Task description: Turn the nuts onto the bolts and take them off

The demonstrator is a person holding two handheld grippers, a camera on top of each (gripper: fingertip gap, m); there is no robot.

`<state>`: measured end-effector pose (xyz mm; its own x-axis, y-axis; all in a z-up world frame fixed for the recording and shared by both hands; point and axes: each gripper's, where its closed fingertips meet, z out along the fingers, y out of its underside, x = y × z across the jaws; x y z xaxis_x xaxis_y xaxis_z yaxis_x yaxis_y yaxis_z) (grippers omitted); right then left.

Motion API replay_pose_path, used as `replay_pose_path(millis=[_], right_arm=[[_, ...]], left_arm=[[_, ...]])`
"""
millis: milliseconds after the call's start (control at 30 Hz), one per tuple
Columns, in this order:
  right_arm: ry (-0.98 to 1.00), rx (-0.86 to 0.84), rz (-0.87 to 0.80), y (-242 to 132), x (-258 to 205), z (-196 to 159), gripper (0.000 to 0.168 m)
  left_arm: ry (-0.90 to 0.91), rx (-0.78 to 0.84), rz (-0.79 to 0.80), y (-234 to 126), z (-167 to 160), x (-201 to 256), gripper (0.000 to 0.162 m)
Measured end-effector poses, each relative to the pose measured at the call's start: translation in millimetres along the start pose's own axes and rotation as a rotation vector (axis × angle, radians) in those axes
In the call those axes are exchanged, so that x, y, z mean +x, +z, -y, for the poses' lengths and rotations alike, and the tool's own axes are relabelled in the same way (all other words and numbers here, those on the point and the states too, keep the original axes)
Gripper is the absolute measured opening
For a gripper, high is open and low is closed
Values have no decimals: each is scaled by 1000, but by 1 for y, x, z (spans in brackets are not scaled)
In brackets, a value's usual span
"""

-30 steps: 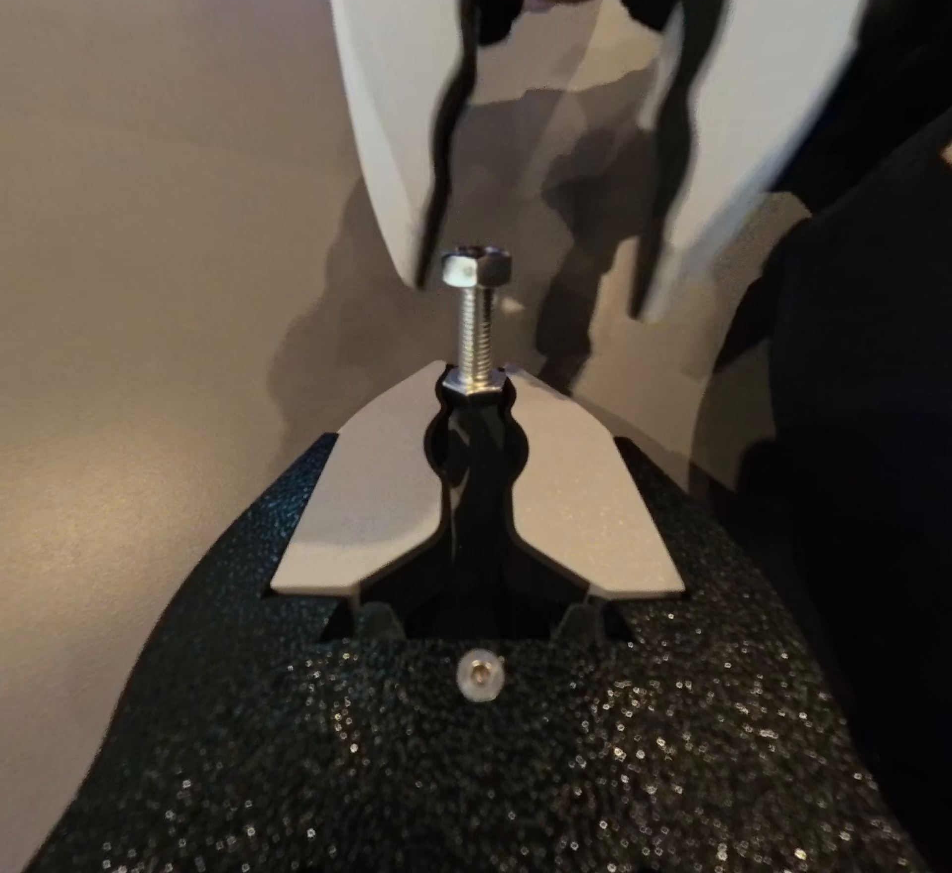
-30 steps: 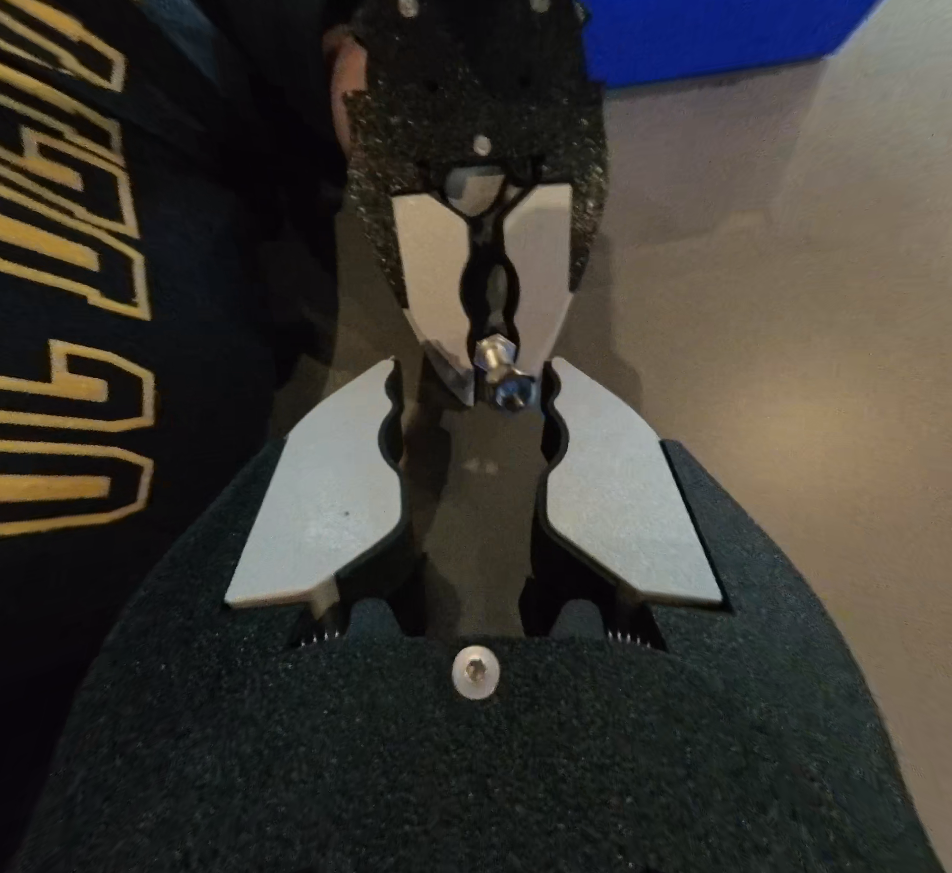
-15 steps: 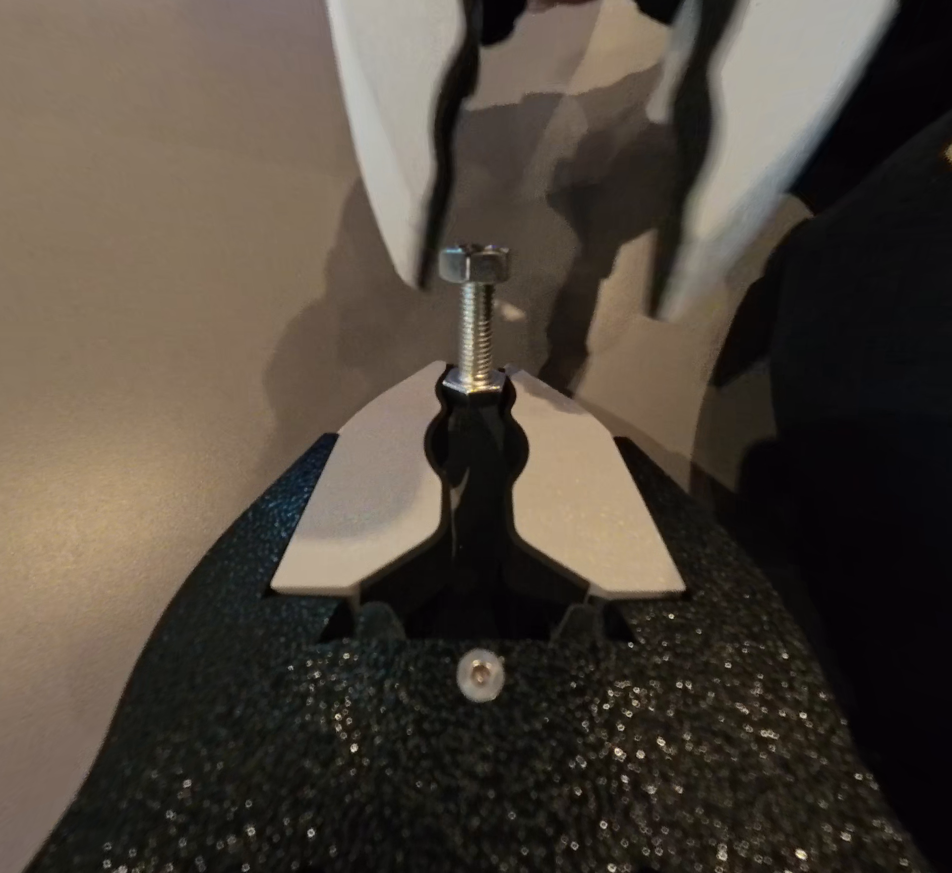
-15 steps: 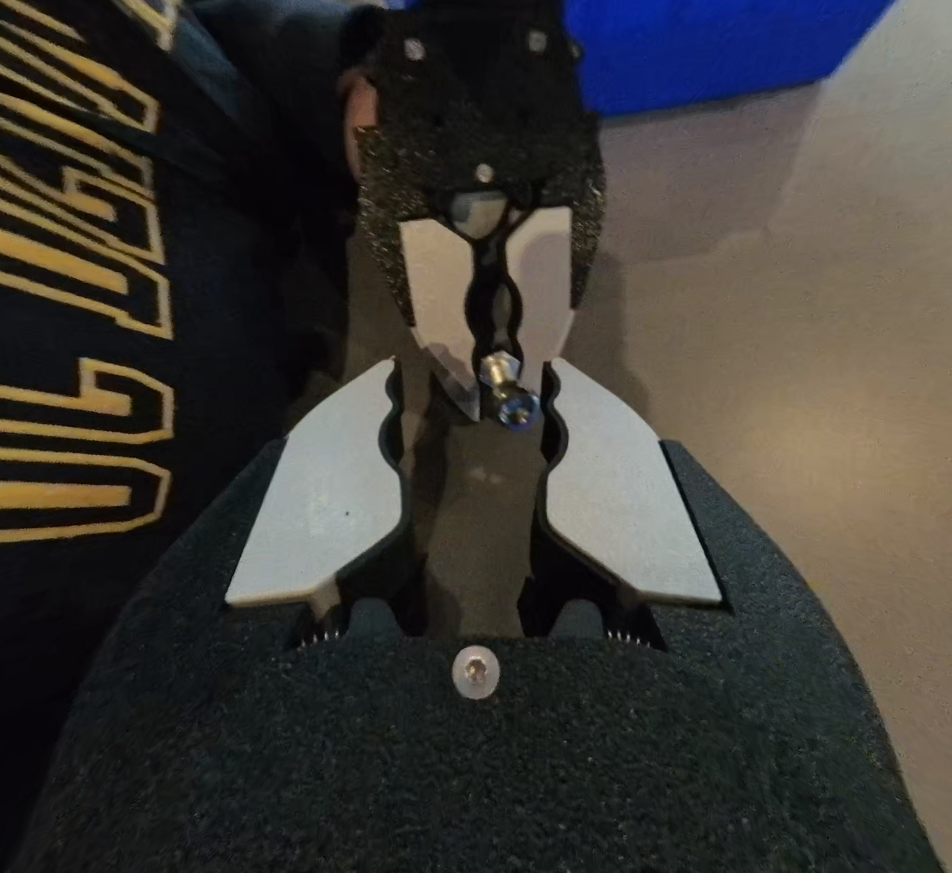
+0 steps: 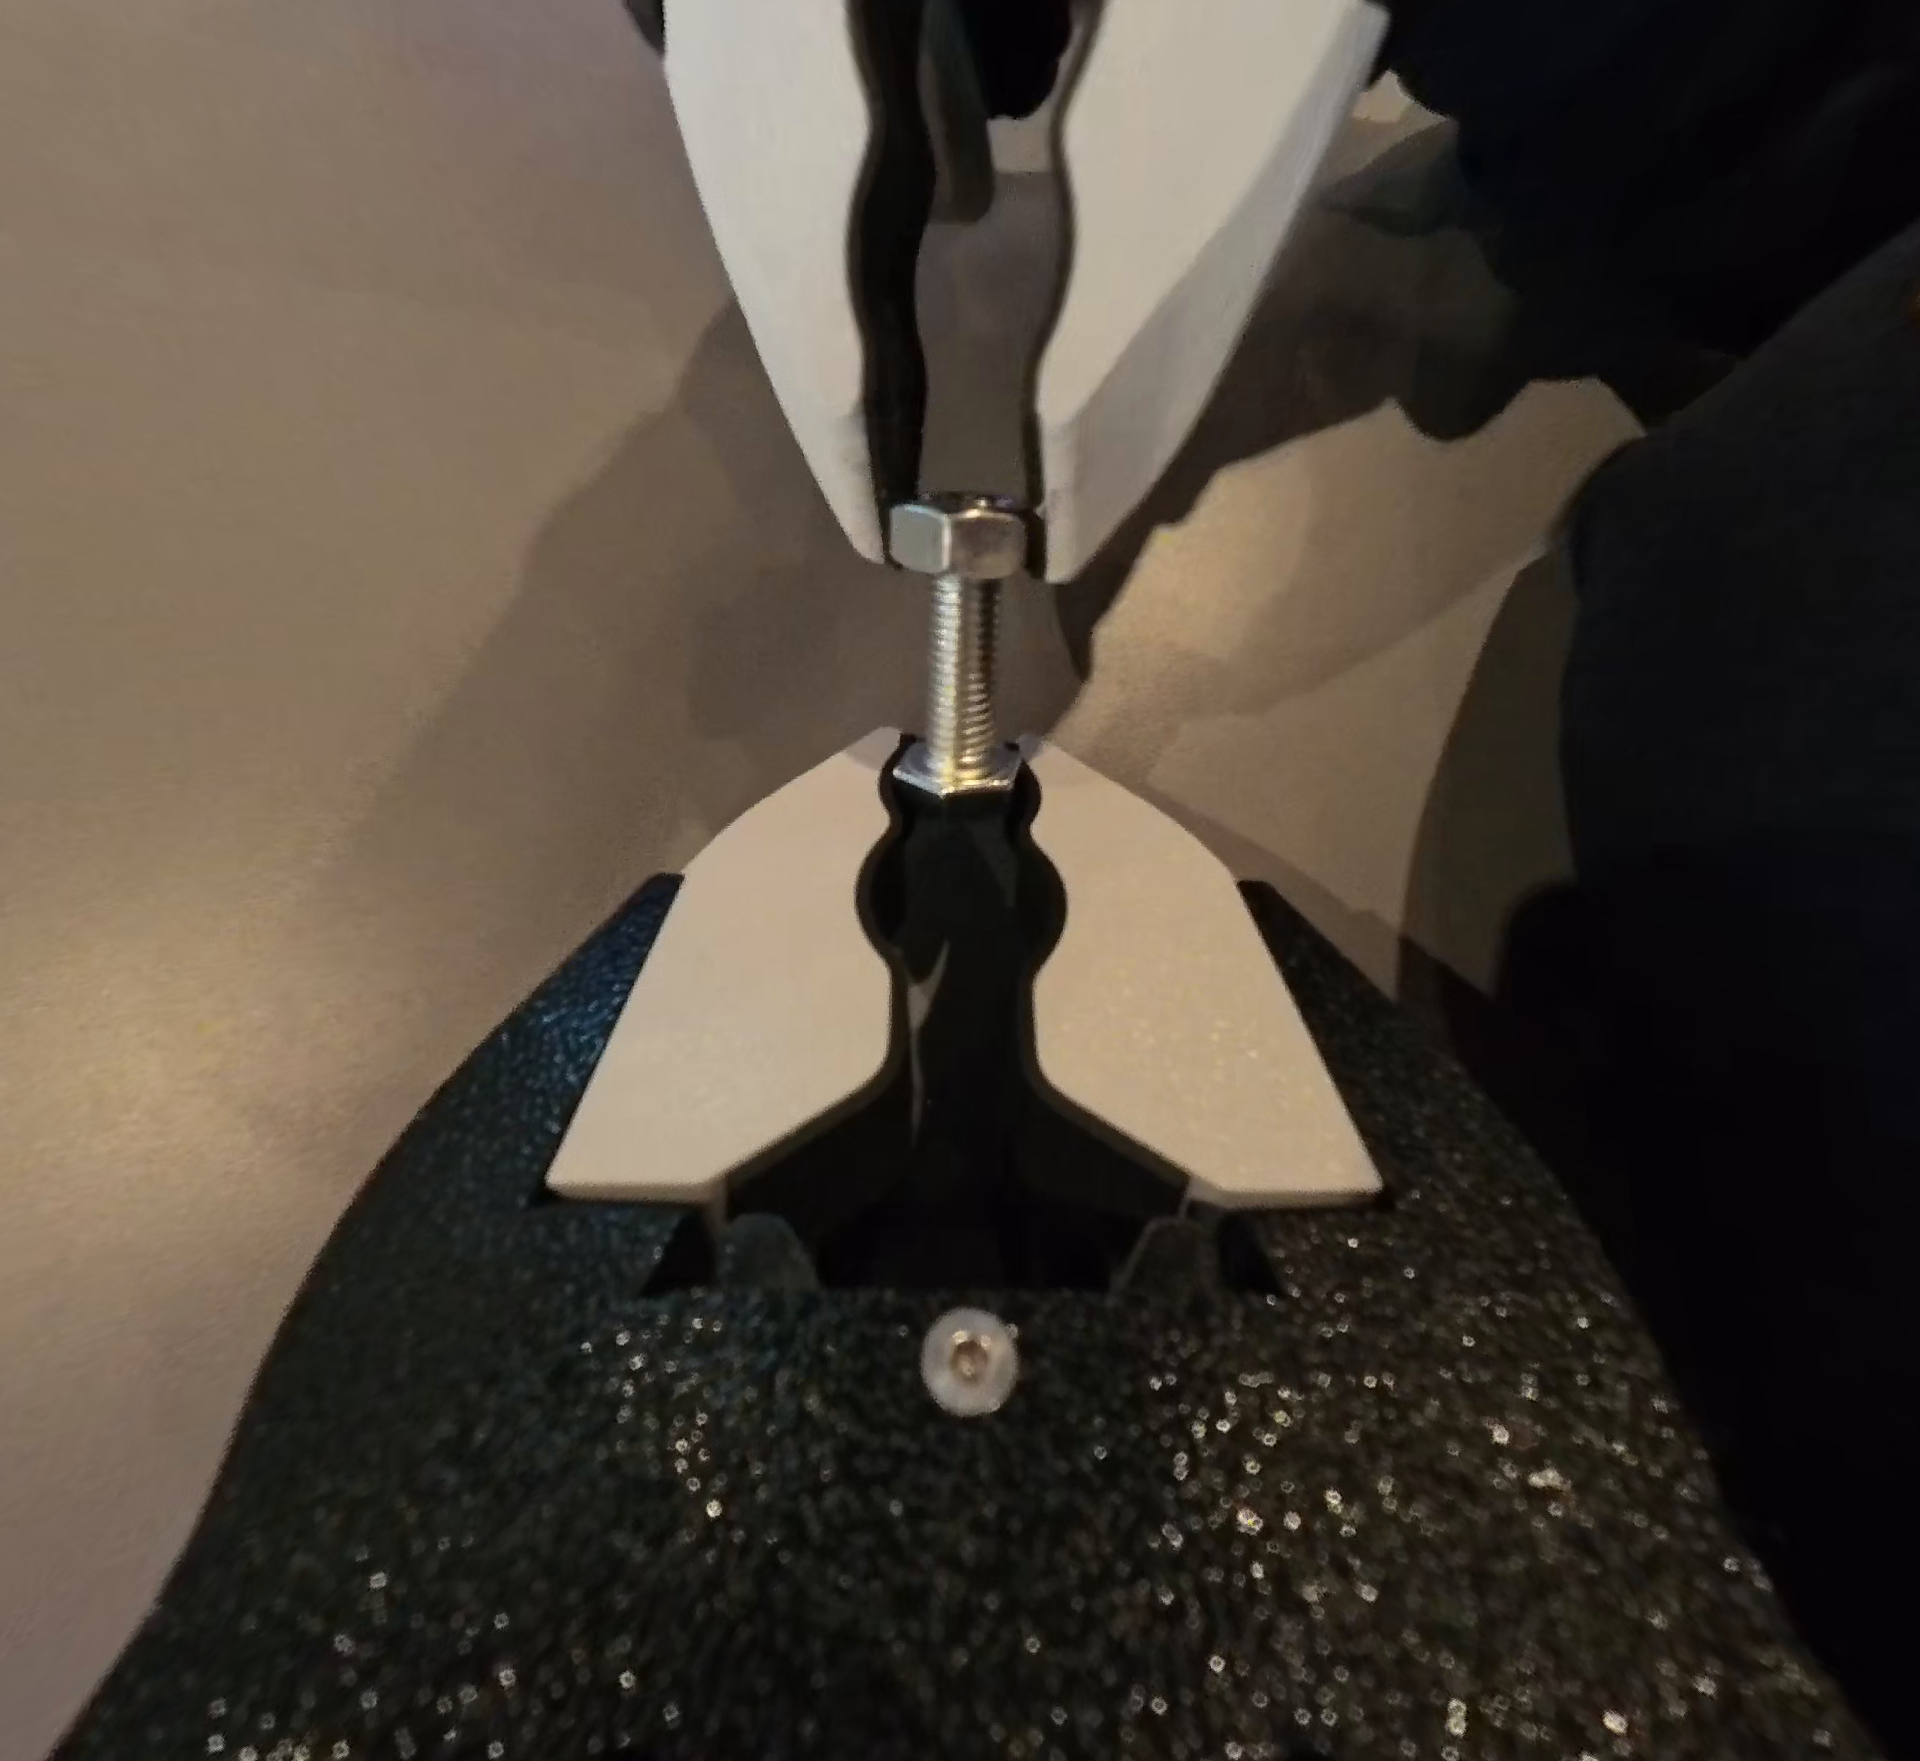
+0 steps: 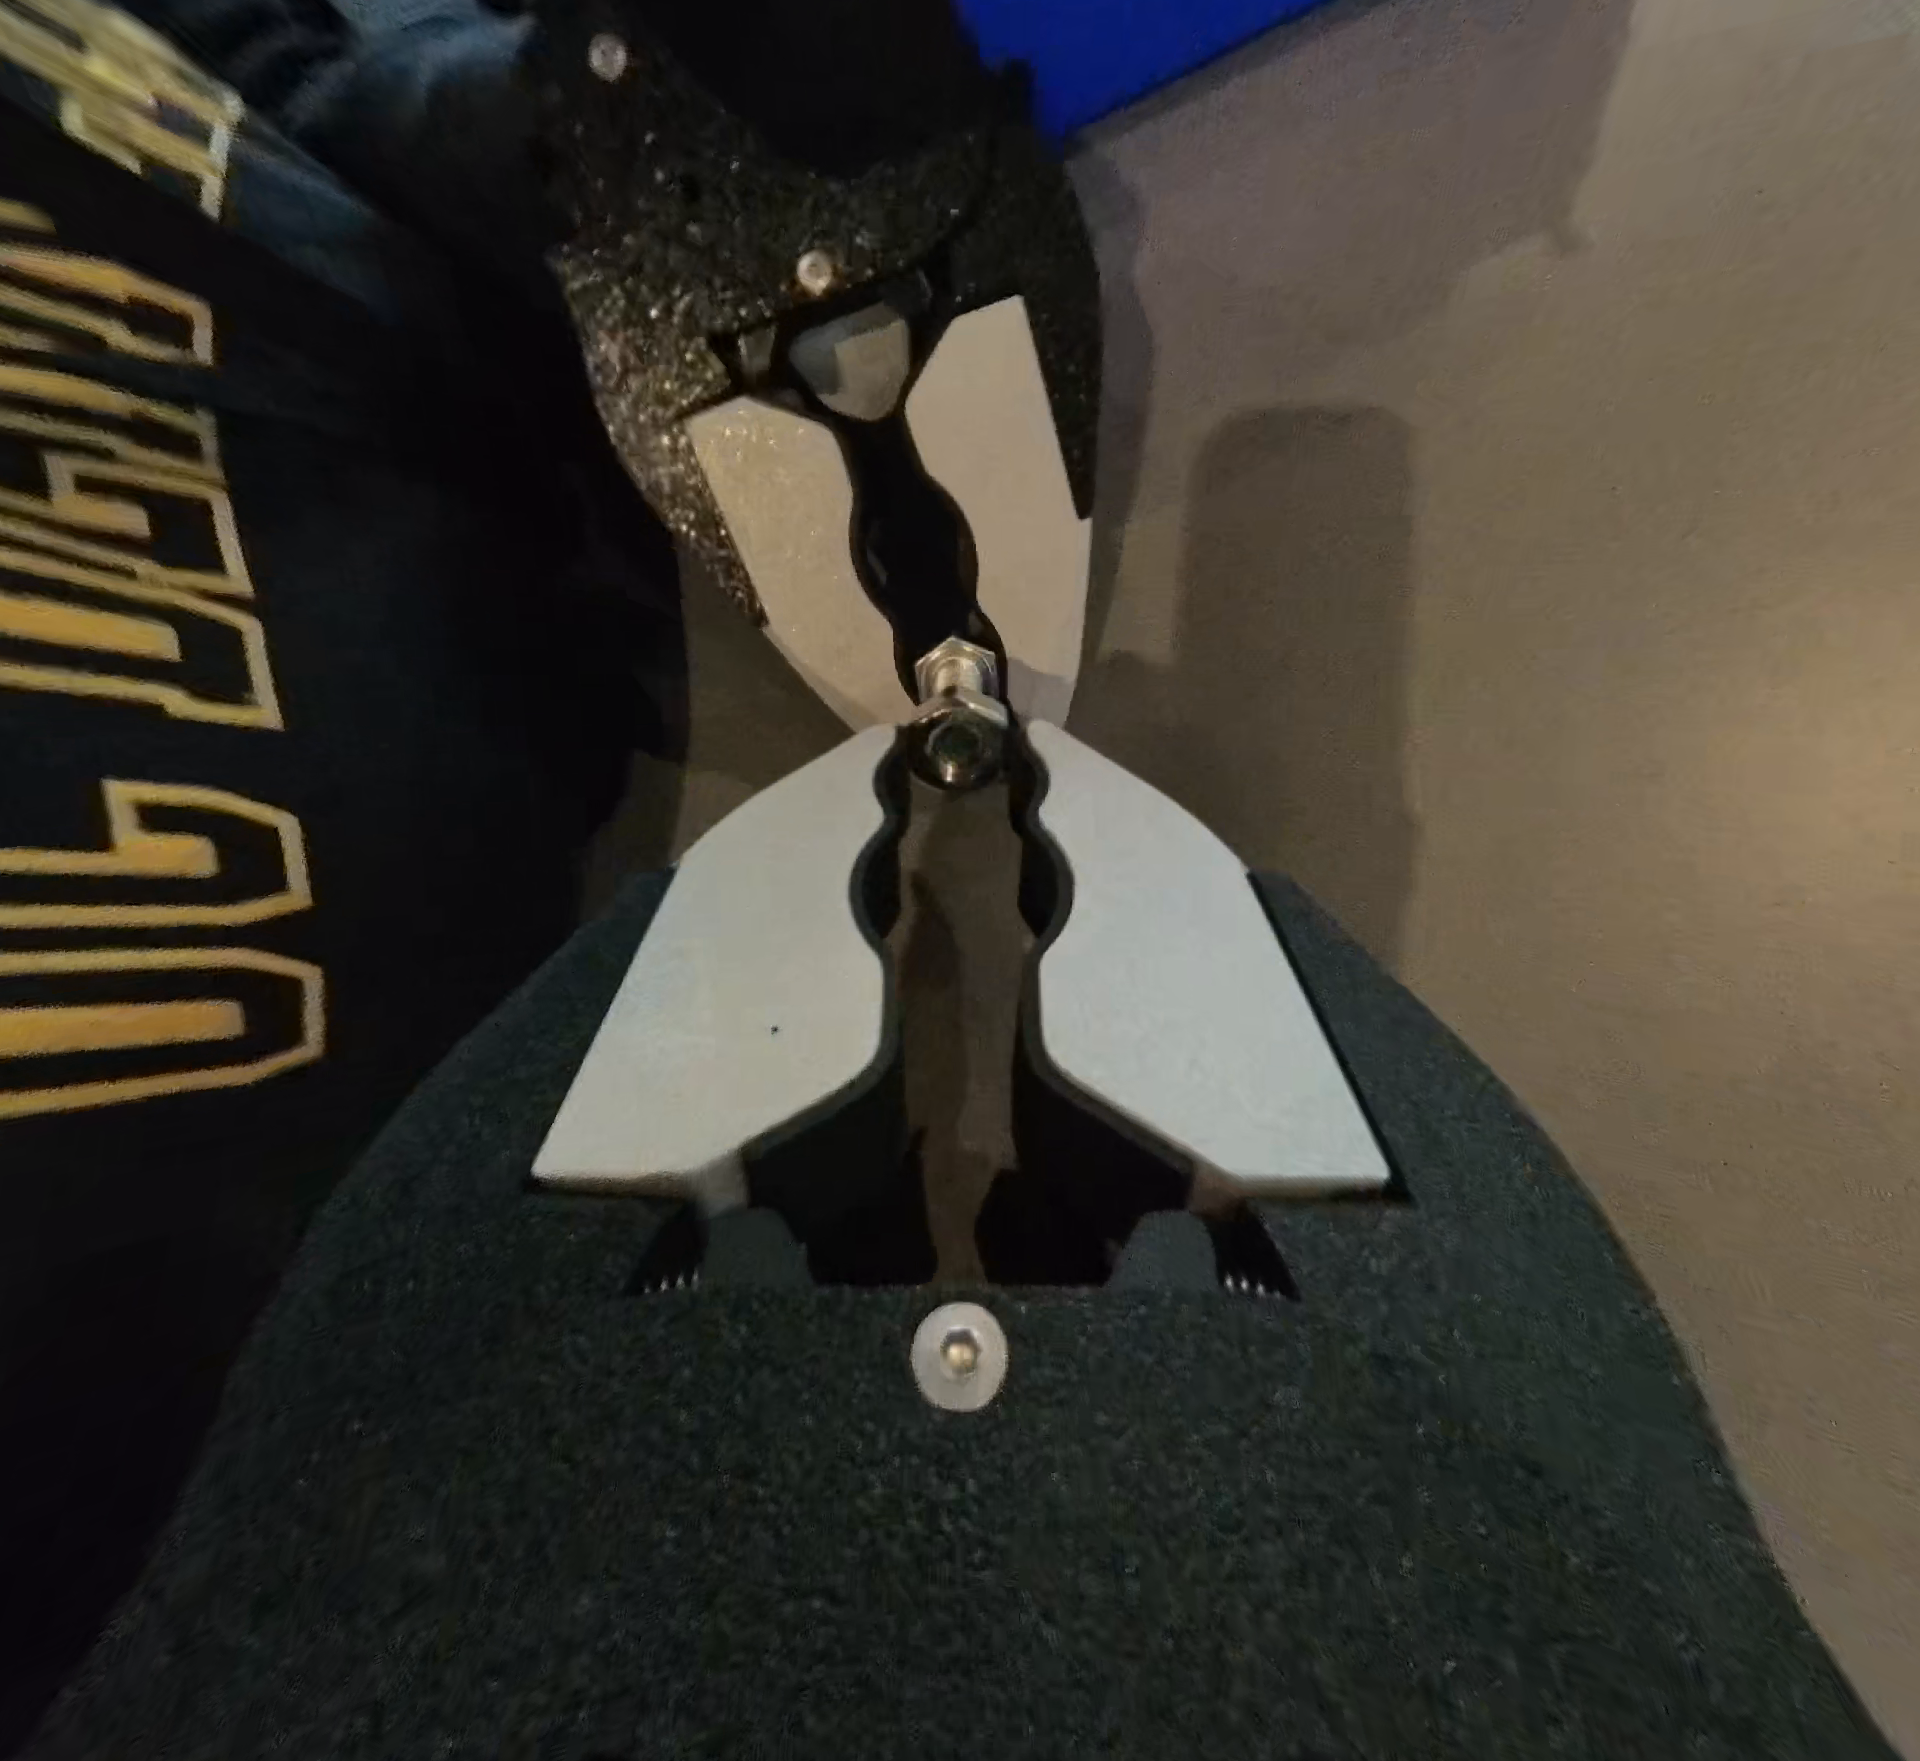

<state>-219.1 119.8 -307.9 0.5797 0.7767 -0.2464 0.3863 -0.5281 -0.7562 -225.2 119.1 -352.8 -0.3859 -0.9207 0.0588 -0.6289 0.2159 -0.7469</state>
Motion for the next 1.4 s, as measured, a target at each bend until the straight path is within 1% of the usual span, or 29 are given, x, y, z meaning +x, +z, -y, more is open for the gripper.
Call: replay_pose_path(millis=[33, 133, 200, 233, 267, 300, 333, 400, 433, 500, 567, 633, 733, 833, 900, 967, 1033, 1133, 1200, 1300, 1367, 1400], right_arm=[[-74, -1, -25, 0, 0, 0, 18], [-315, 2, -135, 0, 2, 0, 18], [-384, -1, -193, -2, 5, 0, 19], [-355, 7, -203, -4, 6, 2, 24], [-277, 22, -184, -6, 6, 4, 33], [-172, 37, -139, -9, 5, 6, 42], [-60, 51, -77, -12, 3, 8, 45], [143, 84, 61, -17, -5, 11, 49], [200, 87, 87, -18, -5, 10, 50], [252, -2, 79, -13, -5, -4, 49], [272, -55, 121, -6, -11, -9, 49], [254, -57, 157, 1, -16, -5, 51], [133, -34, 119, 5, -16, 5, 56], [-2, 13, 71, 2, -20, 17, 52], [28, -17, 3, -4, -12, 12, 51], [136, -76, -26, -8, -3, -1, 52], [217, -111, -5, -9, -2, -10, 51], [239, -156, 46, -2, -8, -16, 50], [180, -154, 62, 3, -12, -11, 52], [11, -101, 31, 7, -15, 5, 58], [-58, -80, -14, 3, -15, 9, 51], [-52, -69, -39, 0, -12, 10, 50]], left_arm=[[1, 0, 0, 0, 0, 0, 16], [4, -1, 0, 0, 0, 0, 16], [1, 1, -3, 0, 0, 0, 16], [0, 1, -3, 0, 0, 0, 16], [1, 1, -3, 0, 0, 0, 16], [3, 0, -1, 0, 0, 0, 16], [4, 0, 0, 0, 0, 0, 16], [3, 0, 0, 0, 0, 0, 16], [4, 0, 0, 0, 0, 0, 16], [5, 0, 1, 1, 0, 0, 16], [5, 0, 1, 1, 0, 0, 16], [5, 0, 1, 1, 0, 0, 16], [7, -1, 3, 1, 0, 0, 15], [4, 0, 1, 1, 0, 0, 16], [5, 0, 2, 1, 0, 0, 16], [6, 0, 4, 1, 0, 0, 16], [6, 0, 5, 1, 0, 0, 16], [5, 0, 5, 0, 0, 0, 15], [4, 0, 4, 0, 0, 0, 15], [6, -1, 4, 1, 0, 0, 15], [5, 0, 4, 0, 0, 0, 15], [5, 0, 3, 0, 0, 0, 15]])
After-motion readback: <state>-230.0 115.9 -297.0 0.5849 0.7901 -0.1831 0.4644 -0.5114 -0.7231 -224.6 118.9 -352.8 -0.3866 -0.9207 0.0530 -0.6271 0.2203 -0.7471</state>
